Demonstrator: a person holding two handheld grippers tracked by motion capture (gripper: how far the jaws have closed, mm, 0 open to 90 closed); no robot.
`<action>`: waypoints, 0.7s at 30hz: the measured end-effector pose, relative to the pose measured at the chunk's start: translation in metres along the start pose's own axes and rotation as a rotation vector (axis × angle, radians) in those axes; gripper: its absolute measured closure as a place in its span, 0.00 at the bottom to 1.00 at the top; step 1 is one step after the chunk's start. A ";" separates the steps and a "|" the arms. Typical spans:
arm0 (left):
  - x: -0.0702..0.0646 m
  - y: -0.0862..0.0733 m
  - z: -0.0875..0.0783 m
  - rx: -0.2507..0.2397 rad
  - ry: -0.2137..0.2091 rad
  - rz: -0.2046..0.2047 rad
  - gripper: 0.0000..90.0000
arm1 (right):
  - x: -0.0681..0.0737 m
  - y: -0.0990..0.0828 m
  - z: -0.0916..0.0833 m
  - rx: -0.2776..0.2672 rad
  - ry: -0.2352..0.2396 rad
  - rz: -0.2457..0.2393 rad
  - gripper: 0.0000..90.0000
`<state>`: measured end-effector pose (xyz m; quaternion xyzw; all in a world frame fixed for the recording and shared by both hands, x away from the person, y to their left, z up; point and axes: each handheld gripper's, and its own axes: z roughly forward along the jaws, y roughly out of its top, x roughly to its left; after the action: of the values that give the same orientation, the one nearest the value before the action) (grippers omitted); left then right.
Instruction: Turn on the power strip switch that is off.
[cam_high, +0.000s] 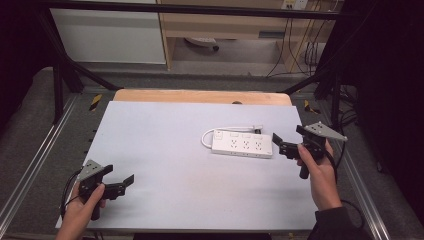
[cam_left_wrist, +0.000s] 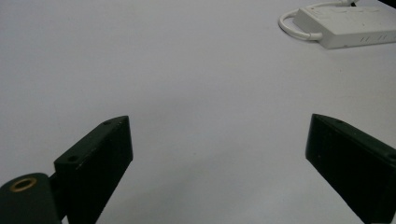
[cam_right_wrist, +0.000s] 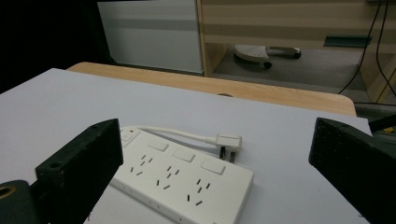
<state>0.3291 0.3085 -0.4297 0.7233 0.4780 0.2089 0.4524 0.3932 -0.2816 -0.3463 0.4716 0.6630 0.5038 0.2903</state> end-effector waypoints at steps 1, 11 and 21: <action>0.000 0.000 0.000 0.000 -0.002 -0.002 0.08 | 0.000 -0.002 -0.003 -0.006 -0.006 -0.004 0.03; 0.000 0.000 0.000 0.001 0.000 -0.002 0.08 | 0.000 -0.016 -0.030 -0.028 -0.023 -0.047 0.02; 0.000 0.000 0.000 -0.001 0.002 -0.003 0.08 | -0.005 -0.030 -0.050 -0.054 -0.029 -0.033 0.02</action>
<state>0.3290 0.3086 -0.4299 0.7222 0.4796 0.2091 0.4524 0.3418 -0.3073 -0.3589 0.4600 0.6526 0.5096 0.3208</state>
